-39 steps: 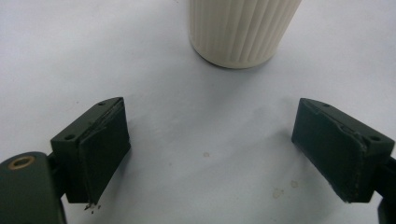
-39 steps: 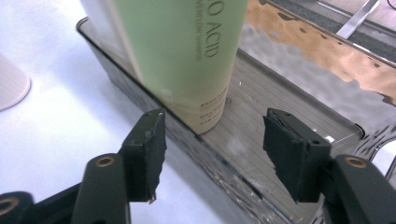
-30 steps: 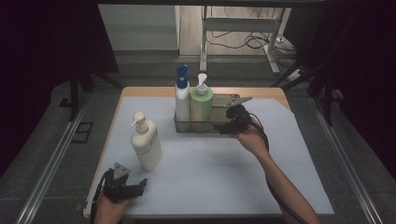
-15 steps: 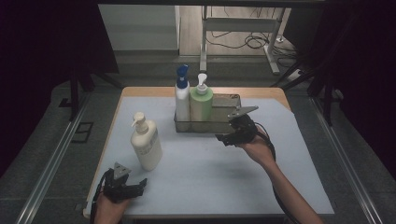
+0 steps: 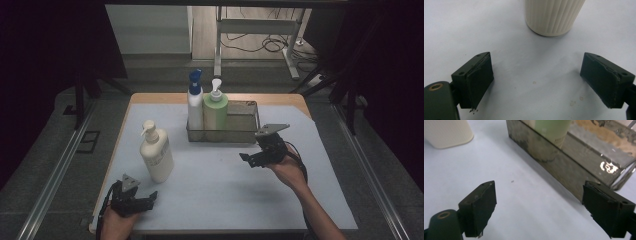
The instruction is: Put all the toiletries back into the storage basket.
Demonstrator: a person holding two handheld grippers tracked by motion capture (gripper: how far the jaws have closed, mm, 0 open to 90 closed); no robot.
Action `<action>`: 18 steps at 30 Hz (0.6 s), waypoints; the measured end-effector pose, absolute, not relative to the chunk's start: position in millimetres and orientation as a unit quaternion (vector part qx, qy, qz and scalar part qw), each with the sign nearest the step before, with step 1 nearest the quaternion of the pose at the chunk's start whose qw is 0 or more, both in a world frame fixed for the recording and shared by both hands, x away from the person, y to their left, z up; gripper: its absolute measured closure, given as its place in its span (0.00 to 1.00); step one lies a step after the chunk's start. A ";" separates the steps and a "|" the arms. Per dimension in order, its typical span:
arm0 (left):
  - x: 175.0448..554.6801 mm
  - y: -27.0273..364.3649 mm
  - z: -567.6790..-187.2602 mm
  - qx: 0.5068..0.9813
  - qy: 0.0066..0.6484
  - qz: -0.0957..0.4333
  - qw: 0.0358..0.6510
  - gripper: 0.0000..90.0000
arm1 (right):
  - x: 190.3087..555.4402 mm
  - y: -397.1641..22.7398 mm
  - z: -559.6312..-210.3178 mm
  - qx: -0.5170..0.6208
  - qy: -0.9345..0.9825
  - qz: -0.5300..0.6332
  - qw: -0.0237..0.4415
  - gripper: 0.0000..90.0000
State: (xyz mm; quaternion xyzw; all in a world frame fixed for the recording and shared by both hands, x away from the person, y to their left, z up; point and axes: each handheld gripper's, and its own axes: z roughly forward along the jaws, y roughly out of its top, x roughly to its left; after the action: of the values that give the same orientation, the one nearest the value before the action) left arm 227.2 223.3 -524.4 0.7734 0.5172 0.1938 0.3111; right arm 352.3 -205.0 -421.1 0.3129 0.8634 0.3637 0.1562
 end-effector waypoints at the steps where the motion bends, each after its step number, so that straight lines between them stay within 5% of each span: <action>1: 227.2 223.2 -524.4 0.773 0.517 0.194 0.311 0.12 | 350.6 -206.5 -421.5 0.311 0.865 0.362 0.156 0.10; 7: 227.3 223.3 -524.4 0.773 0.518 0.193 0.312 0.13 | 339.1 -215.4 -424.0 0.306 0.872 0.346 0.165 0.01; 18: 227.3 223.0 -524.3 0.773 0.519 0.193 0.311 0.12 | 320.4 -241.9 -434.5 0.337 0.862 0.349 0.148 0.00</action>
State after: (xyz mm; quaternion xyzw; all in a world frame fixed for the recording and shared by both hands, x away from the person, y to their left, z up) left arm 227.3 223.0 -524.3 0.7725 0.5188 0.1932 0.3110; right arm 320.4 -241.9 -434.5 0.3369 0.8618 0.3491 0.1481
